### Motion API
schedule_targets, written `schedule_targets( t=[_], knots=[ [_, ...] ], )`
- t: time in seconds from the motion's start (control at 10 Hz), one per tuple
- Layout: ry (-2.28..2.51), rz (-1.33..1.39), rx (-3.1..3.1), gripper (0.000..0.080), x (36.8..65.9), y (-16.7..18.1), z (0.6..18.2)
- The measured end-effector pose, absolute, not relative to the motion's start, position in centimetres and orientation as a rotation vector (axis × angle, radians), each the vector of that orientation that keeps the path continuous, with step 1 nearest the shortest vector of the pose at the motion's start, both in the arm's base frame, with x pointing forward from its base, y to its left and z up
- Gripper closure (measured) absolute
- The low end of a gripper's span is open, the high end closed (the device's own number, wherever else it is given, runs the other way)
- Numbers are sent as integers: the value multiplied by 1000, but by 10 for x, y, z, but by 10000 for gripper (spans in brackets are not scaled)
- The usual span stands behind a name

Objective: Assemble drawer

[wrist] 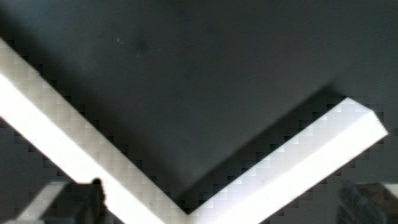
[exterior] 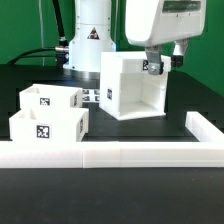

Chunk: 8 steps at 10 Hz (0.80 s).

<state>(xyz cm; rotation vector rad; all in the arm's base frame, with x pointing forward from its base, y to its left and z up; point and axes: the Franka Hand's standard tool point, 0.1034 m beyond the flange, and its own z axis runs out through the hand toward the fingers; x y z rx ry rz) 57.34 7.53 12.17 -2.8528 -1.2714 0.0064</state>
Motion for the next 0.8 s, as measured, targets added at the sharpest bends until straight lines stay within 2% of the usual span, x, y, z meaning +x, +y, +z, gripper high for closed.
schedule_targets(
  t=[0.4,0.8],
  knots=[
    [-988,25,-2970,150,543,80,128],
    [-659,33,-3057,150,543,81,126]
  ],
)
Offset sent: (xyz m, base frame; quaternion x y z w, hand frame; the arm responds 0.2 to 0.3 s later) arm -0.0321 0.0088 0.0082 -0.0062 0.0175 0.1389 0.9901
